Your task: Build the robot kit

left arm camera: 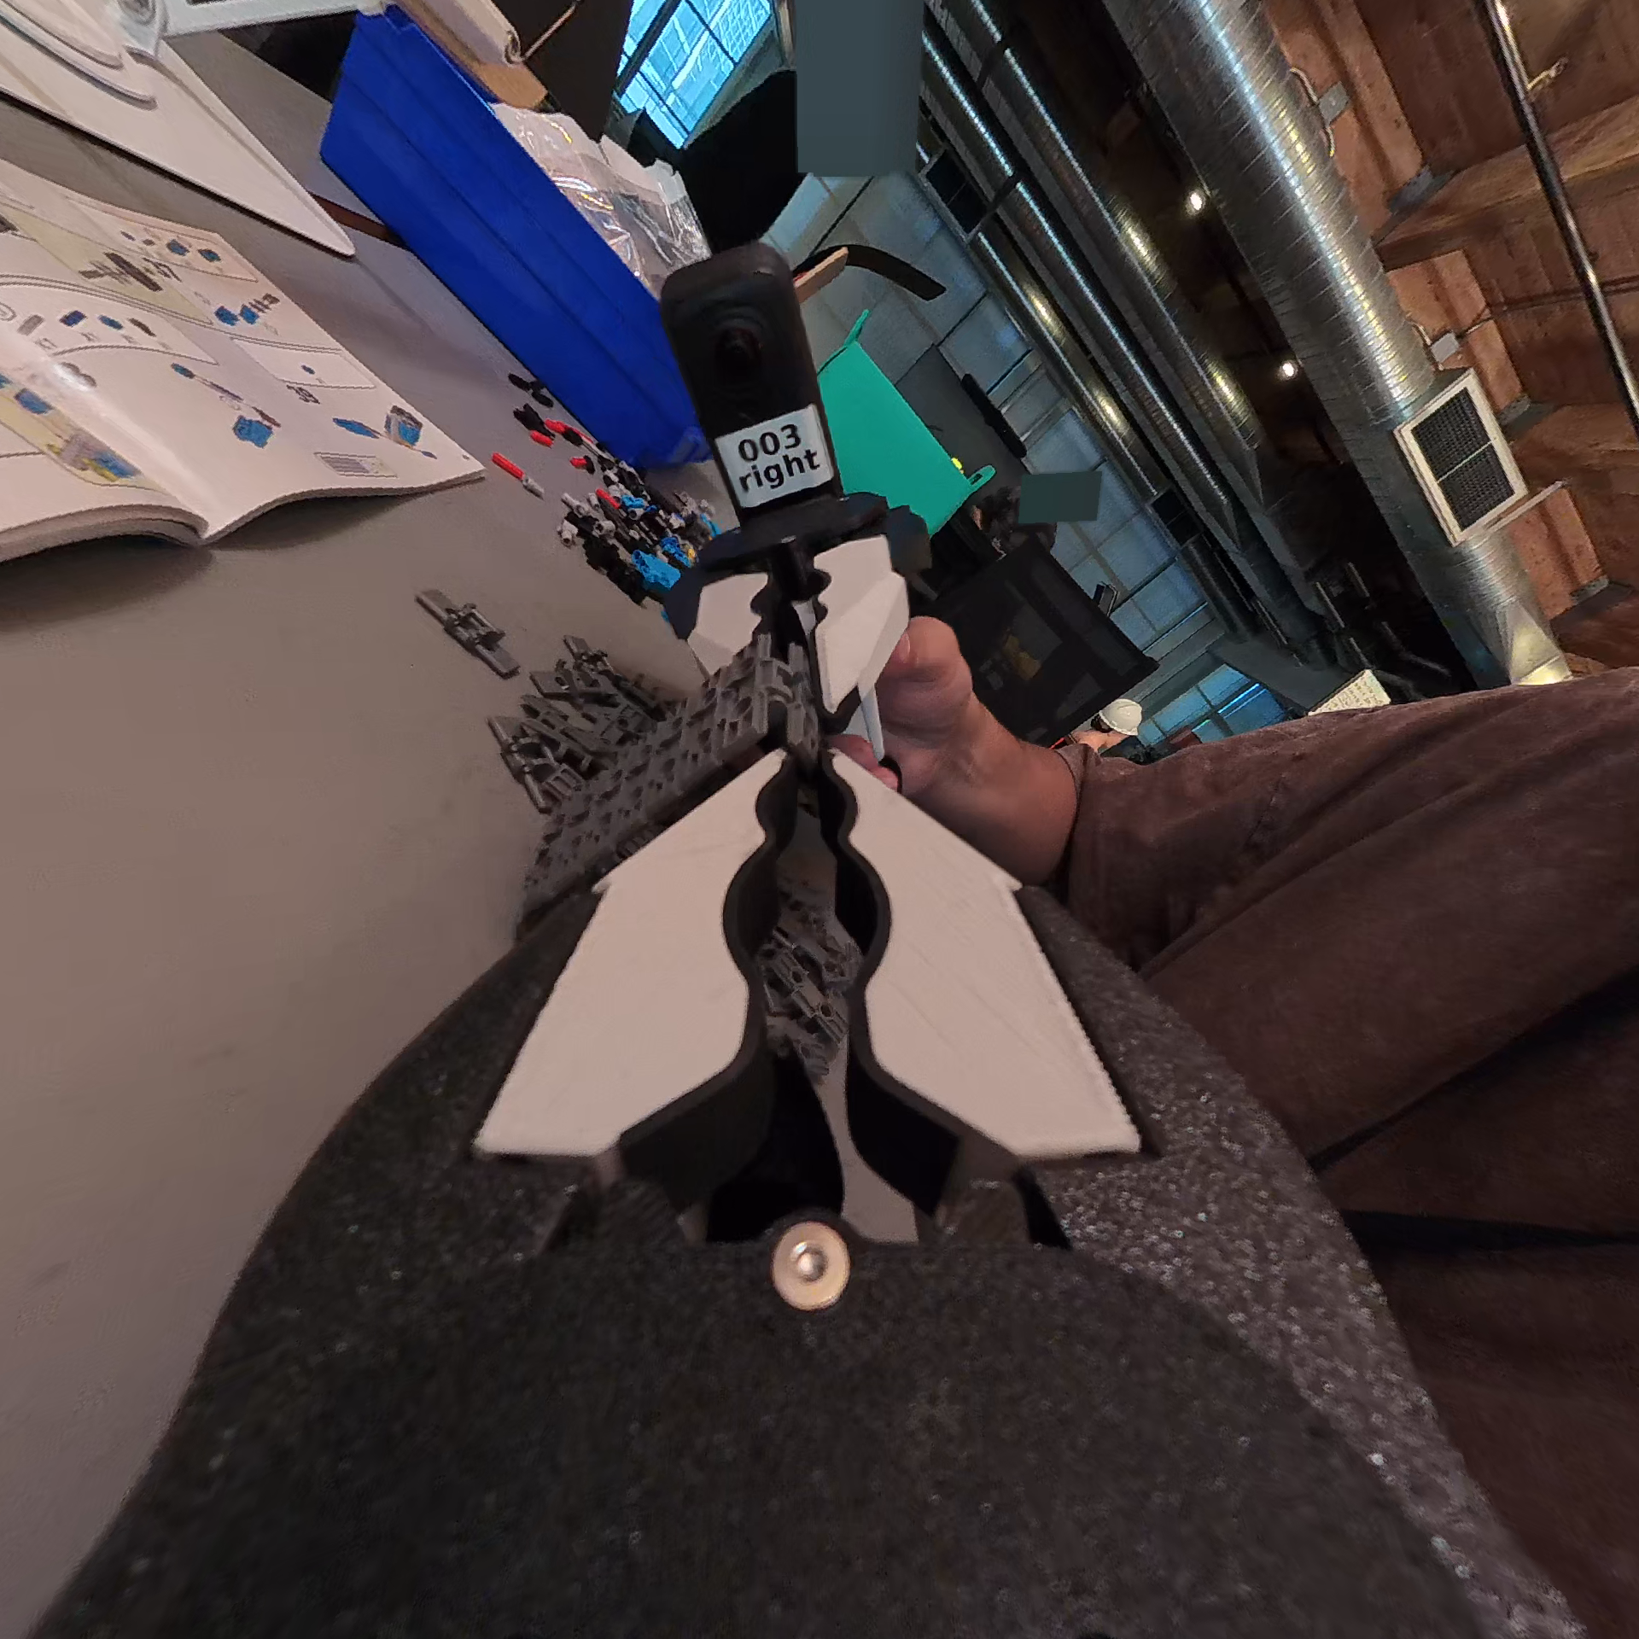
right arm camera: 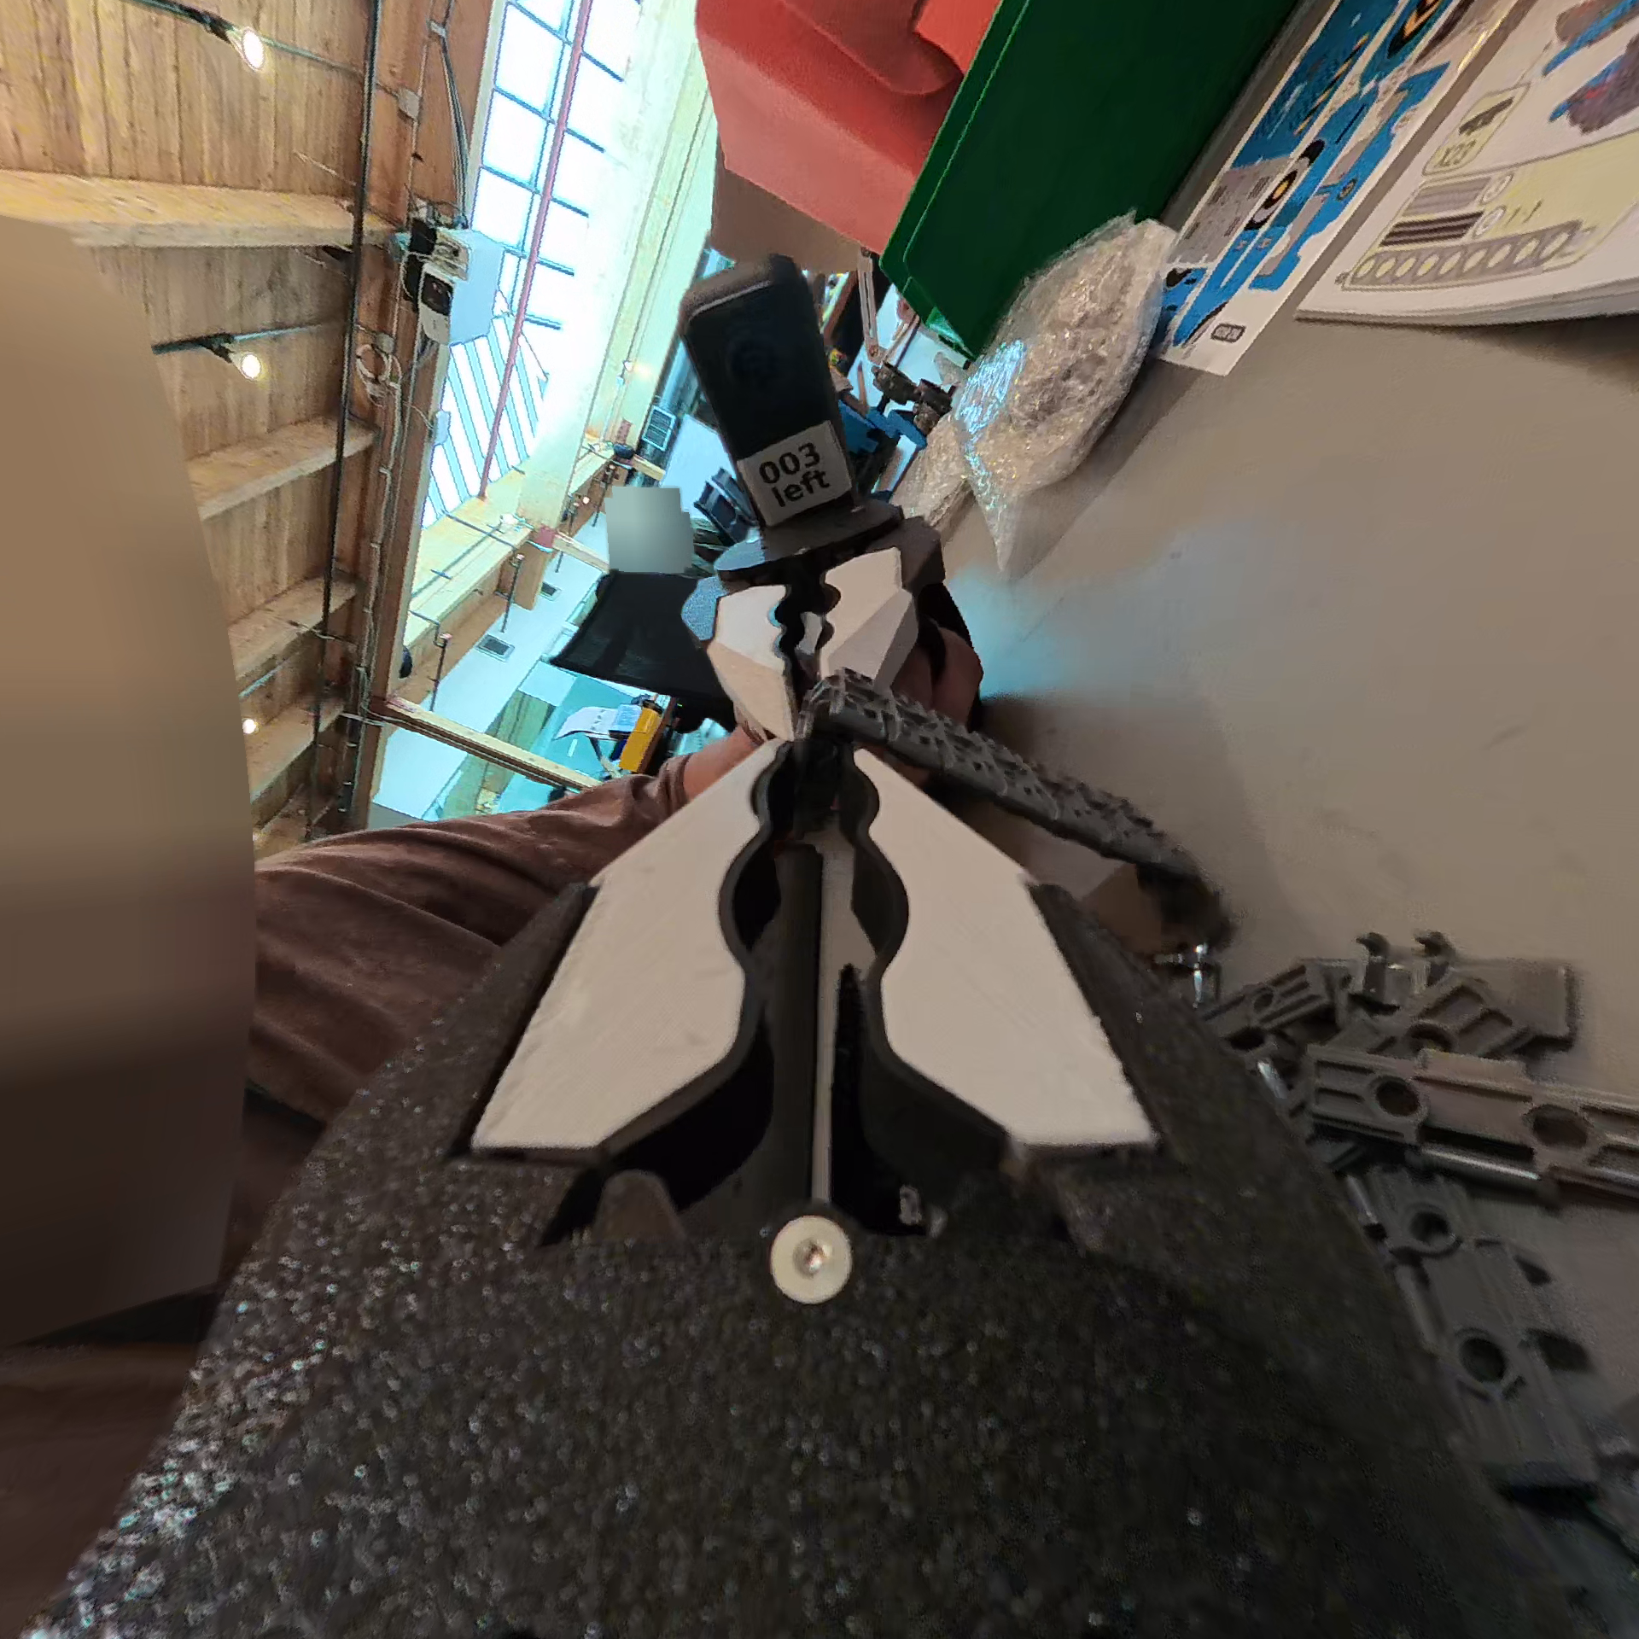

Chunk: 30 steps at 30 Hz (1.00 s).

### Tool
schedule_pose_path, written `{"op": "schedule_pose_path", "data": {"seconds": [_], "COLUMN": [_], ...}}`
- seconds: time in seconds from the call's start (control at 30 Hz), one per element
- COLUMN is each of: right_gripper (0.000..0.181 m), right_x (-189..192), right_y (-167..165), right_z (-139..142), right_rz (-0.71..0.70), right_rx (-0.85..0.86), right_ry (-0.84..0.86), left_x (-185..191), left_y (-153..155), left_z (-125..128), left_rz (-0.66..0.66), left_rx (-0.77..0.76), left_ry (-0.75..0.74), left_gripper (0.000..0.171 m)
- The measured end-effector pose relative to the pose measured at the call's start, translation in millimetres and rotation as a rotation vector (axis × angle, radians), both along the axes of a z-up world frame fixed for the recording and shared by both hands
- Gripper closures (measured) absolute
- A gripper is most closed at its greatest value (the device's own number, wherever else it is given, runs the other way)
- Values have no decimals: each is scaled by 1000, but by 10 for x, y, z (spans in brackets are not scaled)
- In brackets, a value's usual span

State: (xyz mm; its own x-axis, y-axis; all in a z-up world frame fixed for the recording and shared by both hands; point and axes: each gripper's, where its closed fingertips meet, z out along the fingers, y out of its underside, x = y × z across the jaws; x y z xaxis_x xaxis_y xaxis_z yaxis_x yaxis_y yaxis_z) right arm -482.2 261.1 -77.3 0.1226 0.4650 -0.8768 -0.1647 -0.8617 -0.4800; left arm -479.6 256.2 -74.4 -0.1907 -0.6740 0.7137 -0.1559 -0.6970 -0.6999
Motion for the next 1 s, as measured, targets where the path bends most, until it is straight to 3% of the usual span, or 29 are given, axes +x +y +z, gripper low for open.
{"op": "schedule_pose_path", "data": {"seconds": [0.17, 0.33, 0.47, 0.8, 1.0], "right_gripper": [173, 175, 174, 174, 173], "right_x": [-2, -31, 17, -102, -90], "right_y": [-44, -48, -6, -112, -106], "right_z": [55, 109, 172, 170, 50], "right_rz": [17, 1, -40, 0, 3], "right_rx": [24, 140, 250, 384, 490], "right_ry": [14, -60, -128, -211, -365], "left_x": [-3, -32, -32, -39, -27], "left_y": [-58, -55, -28, -128, -109], "left_z": [56, 112, 113, 174, 55], "left_rz": [-21, -63, -63, -153, -146], "left_rx": [1, -103, -134, -244, -294], "left_ry": [-39, -74, -72, -118, -47], "left_gripper": [169, 168, 150, 159, 163]}}
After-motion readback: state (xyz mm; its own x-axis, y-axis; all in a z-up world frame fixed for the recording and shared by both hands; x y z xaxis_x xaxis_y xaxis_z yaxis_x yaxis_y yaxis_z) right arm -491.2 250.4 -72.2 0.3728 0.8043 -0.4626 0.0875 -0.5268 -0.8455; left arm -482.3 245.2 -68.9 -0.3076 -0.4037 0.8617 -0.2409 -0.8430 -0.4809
